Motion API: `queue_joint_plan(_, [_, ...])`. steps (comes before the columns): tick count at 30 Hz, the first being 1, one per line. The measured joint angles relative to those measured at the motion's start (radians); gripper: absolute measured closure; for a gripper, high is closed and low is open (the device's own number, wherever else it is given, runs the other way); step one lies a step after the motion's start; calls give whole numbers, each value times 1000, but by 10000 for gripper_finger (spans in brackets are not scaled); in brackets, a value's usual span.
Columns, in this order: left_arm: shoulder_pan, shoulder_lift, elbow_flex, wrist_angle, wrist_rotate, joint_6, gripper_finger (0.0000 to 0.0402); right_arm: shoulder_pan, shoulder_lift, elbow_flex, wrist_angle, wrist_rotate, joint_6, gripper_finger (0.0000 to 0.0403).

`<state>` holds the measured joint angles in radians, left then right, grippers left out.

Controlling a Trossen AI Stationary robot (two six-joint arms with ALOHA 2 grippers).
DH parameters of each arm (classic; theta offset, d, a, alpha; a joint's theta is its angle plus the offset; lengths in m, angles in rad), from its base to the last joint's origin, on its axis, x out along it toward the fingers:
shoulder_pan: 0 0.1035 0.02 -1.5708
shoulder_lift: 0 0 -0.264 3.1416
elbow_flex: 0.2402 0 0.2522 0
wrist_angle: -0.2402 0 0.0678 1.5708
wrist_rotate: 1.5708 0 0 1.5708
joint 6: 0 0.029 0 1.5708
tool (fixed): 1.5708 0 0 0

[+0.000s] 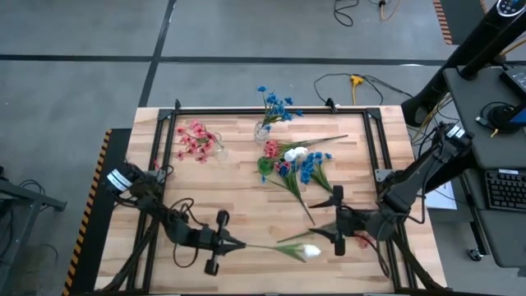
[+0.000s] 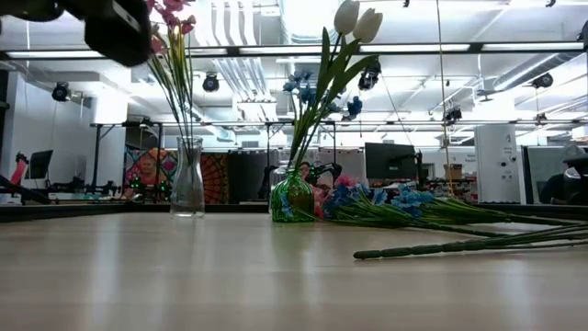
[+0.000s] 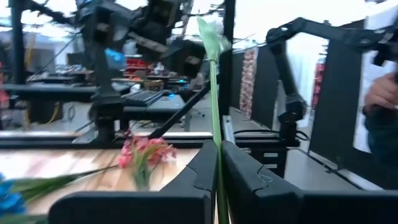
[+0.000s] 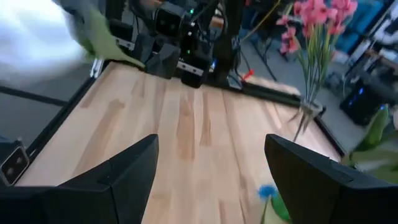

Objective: Sort flowers into vase by color
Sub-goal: Put the white tulip flower into the green vase

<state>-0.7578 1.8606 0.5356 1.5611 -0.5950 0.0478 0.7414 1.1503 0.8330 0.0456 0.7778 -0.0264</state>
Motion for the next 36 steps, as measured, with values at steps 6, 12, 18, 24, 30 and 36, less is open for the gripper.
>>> queue_joint_plan(6, [-10,0,8,0,31,25,401,-27,12,-24,50,-11,-29,117])
queue_joint_plan(12, [-10,0,8,2,31,25,401,-40,15,-32,53,-51,-26,117])
queue_joint_plan(18, [-12,0,7,-1,31,22,401,-43,29,-34,39,-44,-28,117])
queue_joint_plan(24, [-37,-1,-21,-61,32,-65,401,-44,24,-36,9,-41,-11,117])
queue_joint_plan(30, [-41,-1,-73,-50,28,-166,401,-44,23,-36,8,-41,-10,117])
queue_joint_plan(36, [-41,-2,-77,-8,27,-126,401,-44,23,-40,2,-41,-10,117])
